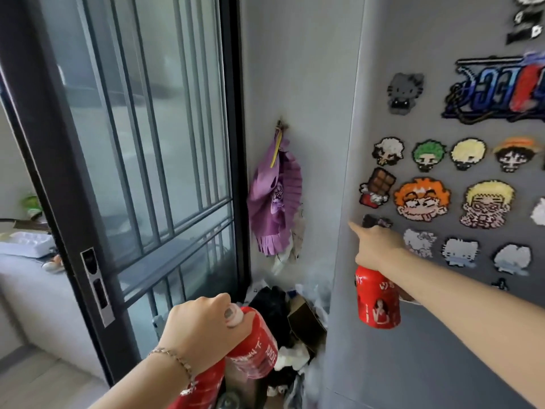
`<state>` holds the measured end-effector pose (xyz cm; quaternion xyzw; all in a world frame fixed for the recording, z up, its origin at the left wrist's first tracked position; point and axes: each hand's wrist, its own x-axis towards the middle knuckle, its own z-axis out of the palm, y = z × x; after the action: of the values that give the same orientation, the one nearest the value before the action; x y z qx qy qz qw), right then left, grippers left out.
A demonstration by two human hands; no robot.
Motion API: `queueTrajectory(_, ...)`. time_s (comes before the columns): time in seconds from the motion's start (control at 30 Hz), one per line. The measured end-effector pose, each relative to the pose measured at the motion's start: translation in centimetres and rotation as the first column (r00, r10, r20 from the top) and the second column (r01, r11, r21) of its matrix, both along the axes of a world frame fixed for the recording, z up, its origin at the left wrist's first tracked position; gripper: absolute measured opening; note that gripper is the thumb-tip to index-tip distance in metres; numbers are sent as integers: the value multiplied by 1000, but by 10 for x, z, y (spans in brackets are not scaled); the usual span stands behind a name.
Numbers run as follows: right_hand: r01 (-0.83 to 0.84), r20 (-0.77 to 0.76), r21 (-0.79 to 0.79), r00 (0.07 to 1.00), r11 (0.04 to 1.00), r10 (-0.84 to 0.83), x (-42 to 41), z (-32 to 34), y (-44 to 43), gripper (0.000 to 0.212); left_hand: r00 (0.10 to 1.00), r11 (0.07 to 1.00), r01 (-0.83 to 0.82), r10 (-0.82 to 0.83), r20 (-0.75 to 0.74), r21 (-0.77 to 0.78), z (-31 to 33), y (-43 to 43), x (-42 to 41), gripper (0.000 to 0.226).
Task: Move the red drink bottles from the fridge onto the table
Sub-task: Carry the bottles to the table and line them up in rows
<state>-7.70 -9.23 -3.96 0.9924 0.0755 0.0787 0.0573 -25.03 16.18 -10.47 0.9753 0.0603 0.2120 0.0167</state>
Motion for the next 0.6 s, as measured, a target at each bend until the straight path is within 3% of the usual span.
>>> queueTrajectory(0.1,10,17,57,1000,998,-11,40,-4,2,76,999,999,-45,45,21,-14,-1,1,32,52)
queueTrajectory(0.27,-157,27,51,987,986,156,73,-15,13,71,994,994,-109,109,6,-32,4,-6,77,51)
queueTrajectory(0.47,-402,-10,23,915,915,402,72,-21,61,28,977,976,-212,211,-15,-53,2,-8,96,49)
queueTrajectory(0.6,-559,-4,-12,829,829,559,60,-19,108,26,940,937,-342,341,-26,-74,-1,0,84,47)
